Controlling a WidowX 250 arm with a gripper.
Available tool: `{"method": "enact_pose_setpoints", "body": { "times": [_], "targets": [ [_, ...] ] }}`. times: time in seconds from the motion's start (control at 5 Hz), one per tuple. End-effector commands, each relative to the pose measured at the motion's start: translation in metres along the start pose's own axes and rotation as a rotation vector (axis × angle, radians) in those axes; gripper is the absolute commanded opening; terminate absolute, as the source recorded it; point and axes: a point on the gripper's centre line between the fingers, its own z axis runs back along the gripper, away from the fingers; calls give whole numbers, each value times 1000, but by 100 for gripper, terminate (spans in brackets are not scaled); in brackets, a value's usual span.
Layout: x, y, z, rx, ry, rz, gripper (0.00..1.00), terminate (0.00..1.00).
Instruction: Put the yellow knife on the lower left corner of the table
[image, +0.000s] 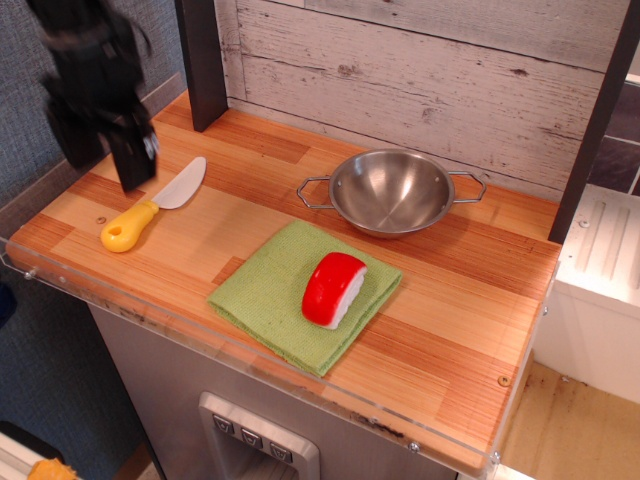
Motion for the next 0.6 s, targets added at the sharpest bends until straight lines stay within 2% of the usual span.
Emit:
{"method": "enact_pose_setpoints", "body": {
  "times": [0.0,0.2,0.4],
  "targets": [
    [1,-7,51,-12,-39,81,100,0],
    [1,-7,51,-12,-39,81,100,0],
    [1,-7,51,-12,-39,81,100,100]
  ]
}}
